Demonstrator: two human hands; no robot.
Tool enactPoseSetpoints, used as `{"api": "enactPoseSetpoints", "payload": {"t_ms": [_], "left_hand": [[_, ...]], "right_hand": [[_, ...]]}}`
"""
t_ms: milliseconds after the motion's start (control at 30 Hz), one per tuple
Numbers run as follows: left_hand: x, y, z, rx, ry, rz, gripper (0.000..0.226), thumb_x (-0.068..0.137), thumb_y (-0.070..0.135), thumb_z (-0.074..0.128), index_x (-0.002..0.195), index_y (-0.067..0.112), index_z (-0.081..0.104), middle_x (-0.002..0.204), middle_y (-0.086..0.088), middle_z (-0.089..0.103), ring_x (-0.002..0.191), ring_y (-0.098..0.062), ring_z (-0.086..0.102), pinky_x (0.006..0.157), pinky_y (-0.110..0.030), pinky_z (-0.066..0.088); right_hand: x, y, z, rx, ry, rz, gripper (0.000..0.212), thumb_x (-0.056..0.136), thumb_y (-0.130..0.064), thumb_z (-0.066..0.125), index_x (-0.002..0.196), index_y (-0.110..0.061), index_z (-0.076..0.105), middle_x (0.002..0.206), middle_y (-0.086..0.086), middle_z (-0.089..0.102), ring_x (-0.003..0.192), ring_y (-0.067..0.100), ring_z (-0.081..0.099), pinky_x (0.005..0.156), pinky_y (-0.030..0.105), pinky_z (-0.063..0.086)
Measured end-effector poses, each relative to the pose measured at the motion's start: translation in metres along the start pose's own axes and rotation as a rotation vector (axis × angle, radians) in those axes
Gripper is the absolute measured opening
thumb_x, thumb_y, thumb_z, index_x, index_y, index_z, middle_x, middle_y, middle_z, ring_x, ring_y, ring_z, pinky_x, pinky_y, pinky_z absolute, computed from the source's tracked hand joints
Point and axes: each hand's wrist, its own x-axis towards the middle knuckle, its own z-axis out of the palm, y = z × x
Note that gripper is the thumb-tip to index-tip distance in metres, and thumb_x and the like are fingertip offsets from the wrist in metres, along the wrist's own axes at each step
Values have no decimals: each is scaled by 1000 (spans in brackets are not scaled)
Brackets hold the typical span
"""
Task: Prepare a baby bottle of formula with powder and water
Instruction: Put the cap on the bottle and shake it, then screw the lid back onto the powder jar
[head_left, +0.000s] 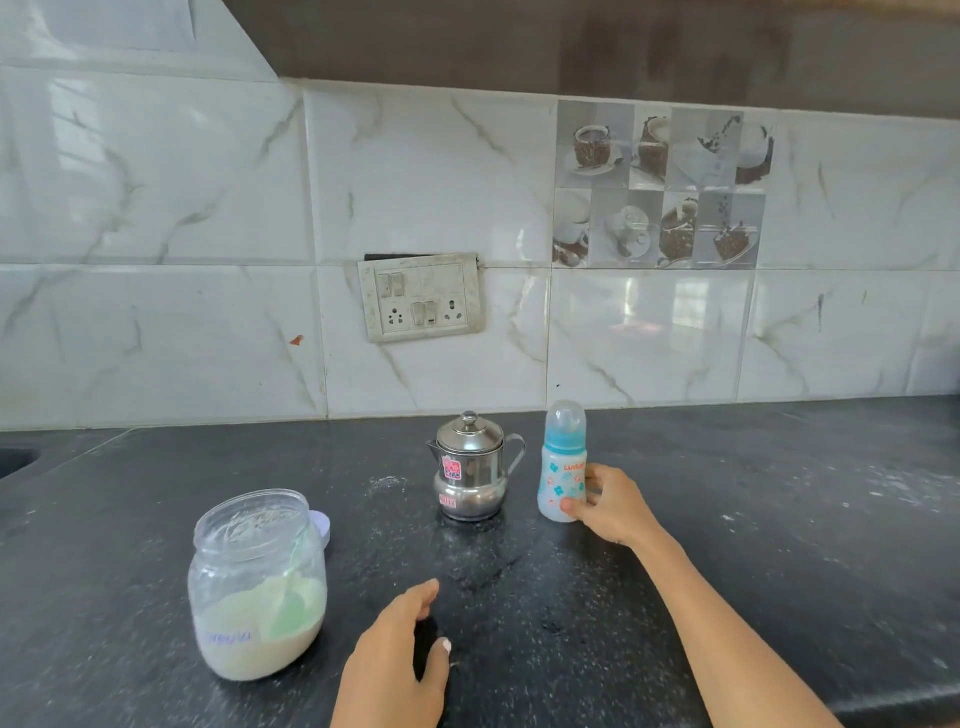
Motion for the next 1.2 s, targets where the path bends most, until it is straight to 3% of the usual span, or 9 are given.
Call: {"api": "enactPoseSetpoints", "payload": {"t_ms": [267,400,533,633,733,833,967,1100,1200], "left_hand": [[2,2,-1,18,-16,-30,55,89,25,58,137,35,34,133,19,48,126,0,44,106,-16,28],[-5,5,-2,14,20,3,54,88,22,59,136,32,38,130,18,50,122,1,46,103,-14,30],[-18,8,-2,-132,119,58,46,86,15,62,129,26,49,115,21,55,108,4,53,96,-11,37],[-31,17,-7,-309,291,69,34,86,9,61,114,28,61,105,20,62,97,6,58,80,-4,42],[-51,23,-17,-385,486,134,36,84,5,63,100,37,60,98,17,66,96,5,59,86,-10,46],[-69,22,-33,-404,669,153,35,80,8,70,101,33,60,102,16,65,101,-2,59,86,-7,42],[-71,1,-64,-293,822,34,71,64,25,84,125,26,47,124,7,52,118,-15,48,93,-31,43],[-67,-20,-85,-52,671,-235,132,42,64,81,146,18,13,149,-1,29,137,-21,29,105,-45,38],[-57,-31,-88,78,515,-340,142,38,78,71,147,13,8,152,-3,27,139,-22,28,111,-44,31]], "right_hand": [[19,14,6,73,39,5,58,82,-16,71,135,-9,48,141,7,52,128,23,51,107,43,41],[-1,12,1,226,211,47,75,77,-14,76,142,-2,39,147,14,42,134,28,44,109,42,38],[-44,-13,5,367,328,-31,72,77,-9,75,140,-1,41,145,15,44,133,28,45,107,37,39],[-79,-39,26,447,256,-106,68,76,-5,76,137,2,46,140,14,50,129,25,49,103,31,41],[-100,-66,50,490,107,-160,71,73,-3,77,136,2,45,140,15,50,130,25,48,104,26,38],[-105,-93,73,465,-23,-196,76,72,-7,79,138,2,44,141,15,49,130,24,48,103,25,39],[-95,-120,108,414,-163,-207,80,71,-13,81,139,4,41,142,20,46,132,27,46,106,31,39],[-73,-133,141,326,-275,-180,84,69,-15,83,139,3,40,140,19,47,131,26,46,107,31,39],[-51,-136,159,230,-349,-167,87,70,-15,82,143,0,36,144,15,45,134,24,43,107,31,38]]}}
